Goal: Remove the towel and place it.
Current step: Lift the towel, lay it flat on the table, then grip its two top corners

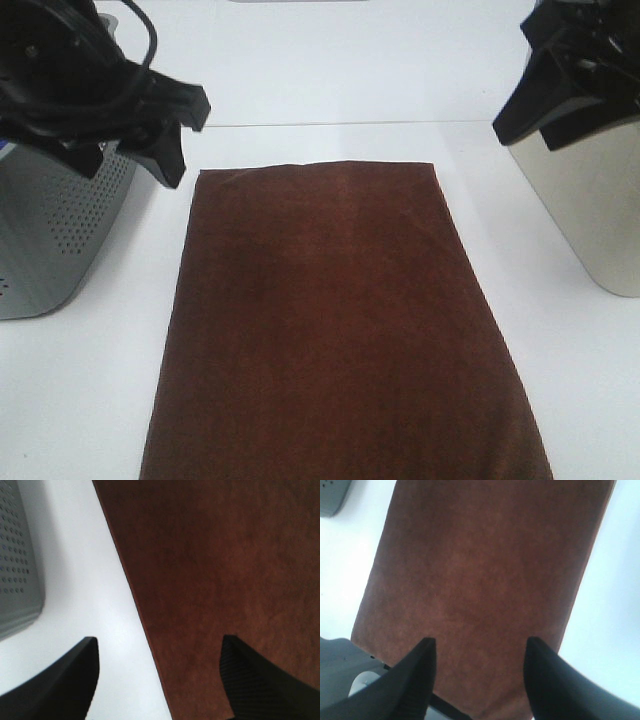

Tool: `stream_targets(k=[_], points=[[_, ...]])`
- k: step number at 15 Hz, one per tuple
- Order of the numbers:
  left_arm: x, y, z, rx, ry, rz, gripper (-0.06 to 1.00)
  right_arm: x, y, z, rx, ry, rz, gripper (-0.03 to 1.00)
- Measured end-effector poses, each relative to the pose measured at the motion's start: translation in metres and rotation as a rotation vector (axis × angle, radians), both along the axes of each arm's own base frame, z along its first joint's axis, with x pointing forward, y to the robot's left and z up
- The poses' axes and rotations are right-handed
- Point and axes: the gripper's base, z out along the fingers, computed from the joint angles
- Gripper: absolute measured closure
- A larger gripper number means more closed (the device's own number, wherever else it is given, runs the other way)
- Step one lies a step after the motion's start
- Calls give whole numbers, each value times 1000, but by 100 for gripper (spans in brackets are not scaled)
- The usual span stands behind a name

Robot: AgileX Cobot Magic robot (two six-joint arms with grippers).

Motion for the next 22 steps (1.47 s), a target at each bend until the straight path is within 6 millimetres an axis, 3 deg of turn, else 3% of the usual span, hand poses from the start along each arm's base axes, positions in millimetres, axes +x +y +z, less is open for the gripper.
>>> stream_targets(k=[3,6,9,14,18,22], points=[[32,15,-1,-25,-46,77,29,39,8,6,6,-32,0,46],[67,13,-15,-41,-72,99,29,76,13,-6,-28,-63,-9,48],[109,-5,-46,-25,-48,83,29,119,18,-34,-70,-66,-18,48],[156,-26,-83,-21,-43,78,29,176,27,-88,-122,-55,-15,48],[171,-35,-90,-35,-46,60,29,209,30,-148,-184,-10,-2,48],[171,-35,-91,-23,-49,31,29,234,30,-178,-225,-44,-39,48]])
